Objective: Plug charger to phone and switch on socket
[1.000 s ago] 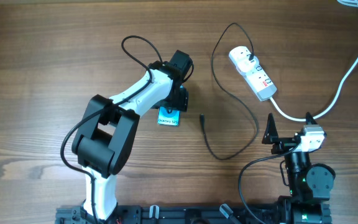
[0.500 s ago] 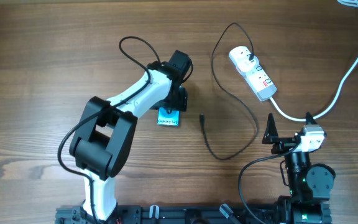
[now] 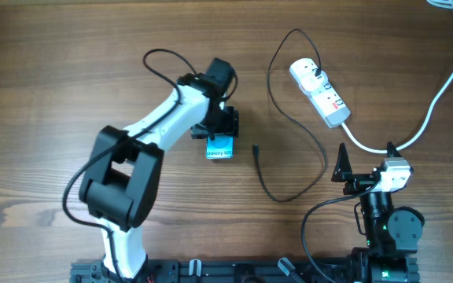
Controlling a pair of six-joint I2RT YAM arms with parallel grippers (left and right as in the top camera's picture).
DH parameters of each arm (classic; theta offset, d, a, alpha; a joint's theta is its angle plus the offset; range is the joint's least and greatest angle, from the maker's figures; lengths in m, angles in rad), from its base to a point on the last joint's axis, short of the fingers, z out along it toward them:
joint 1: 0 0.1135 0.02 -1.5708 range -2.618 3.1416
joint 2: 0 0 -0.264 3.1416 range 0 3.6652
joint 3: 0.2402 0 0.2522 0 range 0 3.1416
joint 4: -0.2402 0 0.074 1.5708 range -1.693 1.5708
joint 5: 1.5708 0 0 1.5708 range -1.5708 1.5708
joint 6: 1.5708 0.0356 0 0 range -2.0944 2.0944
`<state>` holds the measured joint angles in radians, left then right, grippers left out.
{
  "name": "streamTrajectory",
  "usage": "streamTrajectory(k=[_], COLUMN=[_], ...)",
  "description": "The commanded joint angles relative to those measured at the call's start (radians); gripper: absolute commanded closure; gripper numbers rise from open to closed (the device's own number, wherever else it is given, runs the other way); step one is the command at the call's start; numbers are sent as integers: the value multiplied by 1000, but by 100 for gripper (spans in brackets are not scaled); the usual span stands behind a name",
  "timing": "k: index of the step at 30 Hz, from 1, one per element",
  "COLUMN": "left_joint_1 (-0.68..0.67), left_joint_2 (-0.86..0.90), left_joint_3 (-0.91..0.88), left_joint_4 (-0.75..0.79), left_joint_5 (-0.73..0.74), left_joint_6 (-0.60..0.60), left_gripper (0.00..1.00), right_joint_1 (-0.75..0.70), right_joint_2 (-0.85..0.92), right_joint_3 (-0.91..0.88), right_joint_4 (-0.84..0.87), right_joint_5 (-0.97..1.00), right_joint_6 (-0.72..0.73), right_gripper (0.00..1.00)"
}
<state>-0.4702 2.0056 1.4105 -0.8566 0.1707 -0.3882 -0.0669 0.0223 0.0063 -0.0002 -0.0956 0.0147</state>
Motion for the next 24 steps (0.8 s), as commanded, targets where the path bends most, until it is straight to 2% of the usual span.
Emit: streamTrajectory(k=[1,4,5,6,9,11,14,18,24], left_joint_1=[87,144,176,192,237,266,298,340,391], left_joint_2=[-71,-76,-76,-76,-76,-76,-76,-76,-76], left_joint_3=[-2,-2,-2,-2,-2,-2,-2,-2,-2], left_joint_4=[0,0,1,4,25,56,84,158,242], left_joint_5=[305,482,618,687,861,1018,1168,1320,1328], left_joint_6=[-13,-13,-13,-20,-95,-102,-176,-336,-571], left_gripper=[28,28,28,28,29,28,28,29,28], right_joint_1=[2,2,2,2,2,2,2,2,2], right_joint_2=[-2,-2,-2,-2,-2,-2,-2,-2,-2], right_joint_3=[-1,-1,-1,-1,-1,-1,-1,-1,-1], right_joint_4=[3,3,3,3,3,3,3,3,3], right_joint_5=[13,13,13,13,13,13,13,13,13], right_joint_6=[12,13,12,12,13,13,12,12,13], right_gripper=[0,0,0,0,0,0,0,0,0])
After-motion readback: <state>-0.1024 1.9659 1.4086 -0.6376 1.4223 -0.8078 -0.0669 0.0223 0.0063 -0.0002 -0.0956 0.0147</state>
